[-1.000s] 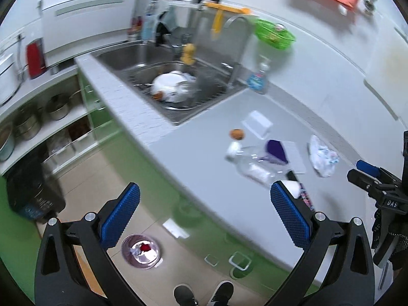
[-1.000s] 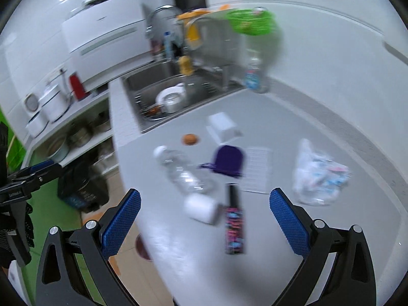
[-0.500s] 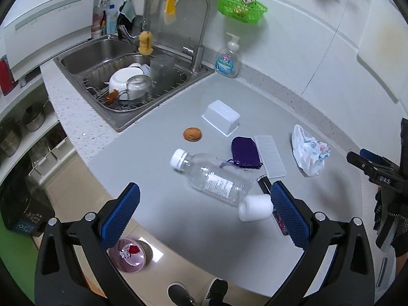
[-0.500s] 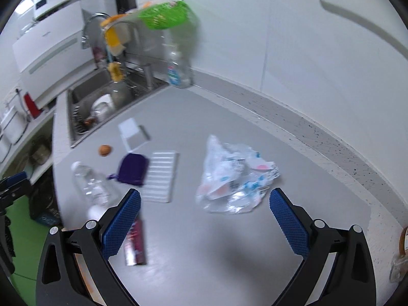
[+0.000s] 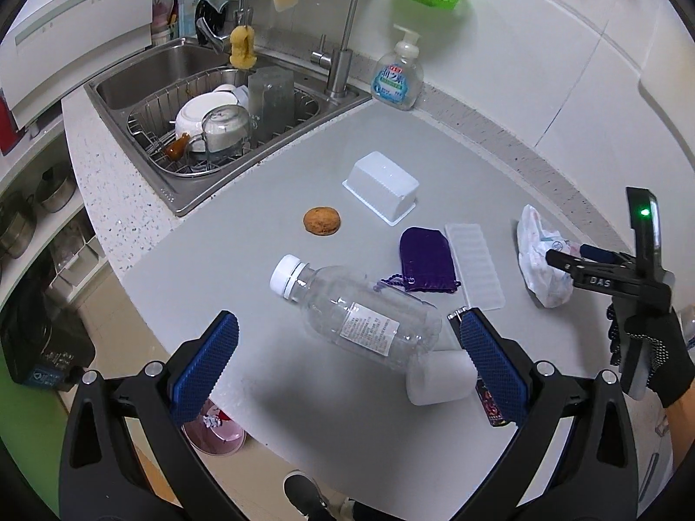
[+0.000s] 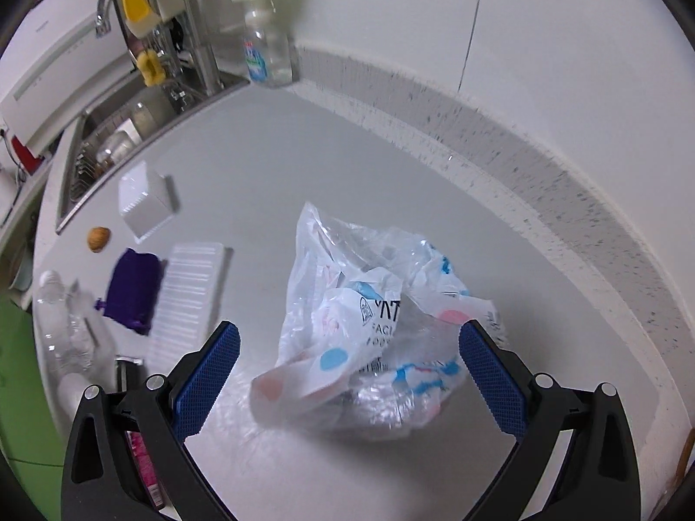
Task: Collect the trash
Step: 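Grasp the clear plastic bag with the right tool while left grasps the bottle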
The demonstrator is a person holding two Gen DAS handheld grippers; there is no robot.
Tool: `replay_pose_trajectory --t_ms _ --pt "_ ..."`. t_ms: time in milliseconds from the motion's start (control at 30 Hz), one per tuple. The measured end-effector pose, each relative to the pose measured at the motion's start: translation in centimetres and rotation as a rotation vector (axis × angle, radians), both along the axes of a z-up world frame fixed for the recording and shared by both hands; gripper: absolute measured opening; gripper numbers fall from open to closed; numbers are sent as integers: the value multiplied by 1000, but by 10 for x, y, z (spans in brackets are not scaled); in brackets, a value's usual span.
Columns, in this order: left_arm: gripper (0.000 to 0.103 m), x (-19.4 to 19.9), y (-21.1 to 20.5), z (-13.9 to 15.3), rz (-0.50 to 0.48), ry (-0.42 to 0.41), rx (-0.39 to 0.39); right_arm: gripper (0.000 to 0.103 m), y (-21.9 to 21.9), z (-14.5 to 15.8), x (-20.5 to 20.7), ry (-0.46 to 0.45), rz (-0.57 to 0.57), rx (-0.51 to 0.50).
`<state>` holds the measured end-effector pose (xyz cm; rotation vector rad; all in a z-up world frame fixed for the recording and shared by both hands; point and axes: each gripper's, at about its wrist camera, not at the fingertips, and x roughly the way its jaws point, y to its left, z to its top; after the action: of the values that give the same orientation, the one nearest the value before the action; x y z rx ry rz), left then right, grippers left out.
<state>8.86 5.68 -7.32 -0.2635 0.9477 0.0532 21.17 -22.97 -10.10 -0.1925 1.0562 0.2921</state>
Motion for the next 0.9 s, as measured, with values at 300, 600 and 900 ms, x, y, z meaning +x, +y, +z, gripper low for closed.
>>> replay_pose_trajectory --t_ms 300,600,900 --pt "100 8 3 -11 5 24 -12 42 -2 -18 7 54 5 4" --pt "100 16 -1 -14 -10 30 -20 5 -7 -14 5 46 6 2" --pt "100 25 -4 -26 8 76 -62 4 -12 20 -11 -23 14 57"
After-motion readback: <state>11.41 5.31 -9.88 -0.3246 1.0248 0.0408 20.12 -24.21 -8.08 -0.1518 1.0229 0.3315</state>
